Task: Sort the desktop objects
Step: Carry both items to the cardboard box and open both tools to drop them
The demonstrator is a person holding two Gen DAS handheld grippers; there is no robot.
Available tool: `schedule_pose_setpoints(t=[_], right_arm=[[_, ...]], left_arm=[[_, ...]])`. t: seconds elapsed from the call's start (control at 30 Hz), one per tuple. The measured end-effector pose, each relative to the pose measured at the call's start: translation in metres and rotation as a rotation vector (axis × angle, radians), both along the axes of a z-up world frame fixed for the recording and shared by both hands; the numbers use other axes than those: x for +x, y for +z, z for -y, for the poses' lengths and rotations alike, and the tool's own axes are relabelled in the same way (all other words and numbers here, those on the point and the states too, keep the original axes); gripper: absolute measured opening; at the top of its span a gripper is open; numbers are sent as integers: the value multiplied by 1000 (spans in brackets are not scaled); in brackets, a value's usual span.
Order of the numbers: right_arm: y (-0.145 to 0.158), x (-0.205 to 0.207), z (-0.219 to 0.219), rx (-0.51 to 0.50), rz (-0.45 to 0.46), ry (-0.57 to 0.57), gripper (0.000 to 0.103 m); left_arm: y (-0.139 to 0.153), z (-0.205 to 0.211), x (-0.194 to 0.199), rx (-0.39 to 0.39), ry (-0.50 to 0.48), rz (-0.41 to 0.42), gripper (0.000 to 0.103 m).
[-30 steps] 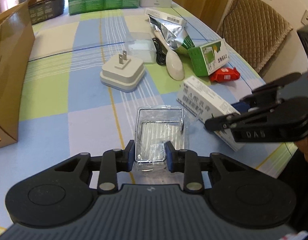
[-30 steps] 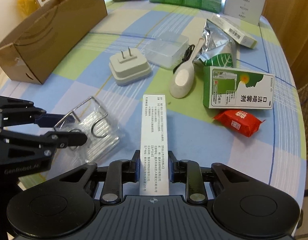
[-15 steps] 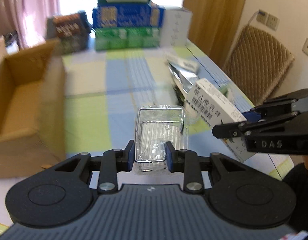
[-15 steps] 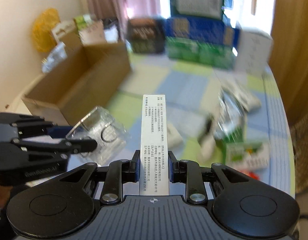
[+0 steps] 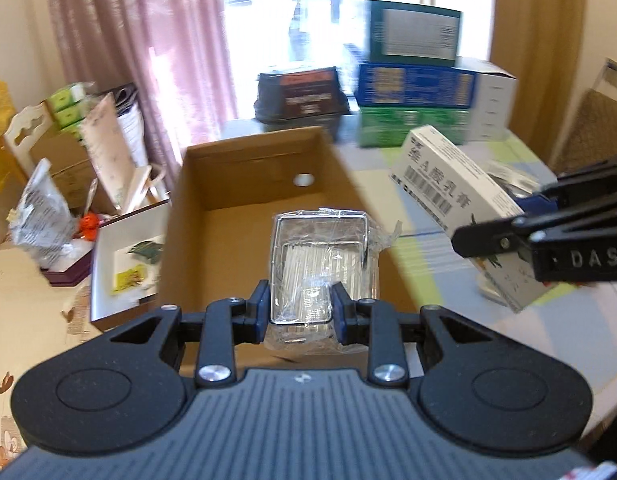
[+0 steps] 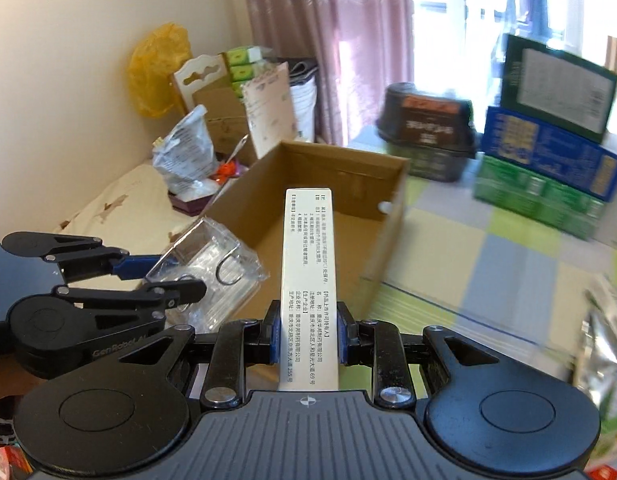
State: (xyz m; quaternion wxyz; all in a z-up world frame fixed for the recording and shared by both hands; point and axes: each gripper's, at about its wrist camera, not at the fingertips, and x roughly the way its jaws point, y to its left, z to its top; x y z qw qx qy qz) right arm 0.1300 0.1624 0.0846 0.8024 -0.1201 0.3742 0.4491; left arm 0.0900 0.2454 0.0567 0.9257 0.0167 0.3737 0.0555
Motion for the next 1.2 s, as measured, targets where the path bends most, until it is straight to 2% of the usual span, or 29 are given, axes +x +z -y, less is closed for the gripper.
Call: schedule_pose_setpoints(t=[0.27, 0.53, 0.73, 0.83, 0.93, 1.2], right_arm=[[-35, 25, -46, -28, -35, -2, 23], [-66, 37, -61, -58, -68, 3, 23], [-78, 39, -60, -67, -100, 6, 23], [-75, 39, -59, -38, -103, 12, 24], [-66, 38, -53, -12, -92, -1, 35], [-31, 20, -8, 64, -47, -45, 48]], left_arm=[[-22, -50, 27, 12, 0, -24, 26], [-56, -65, 43, 4, 1, -76, 28], [-62, -67, 41, 28, 9, -62, 29], [-58, -68, 37, 21, 16, -54, 29], [-54, -69, 32, 7, 26, -42, 33], [-36, -63, 14, -19, 56, -9, 34]])
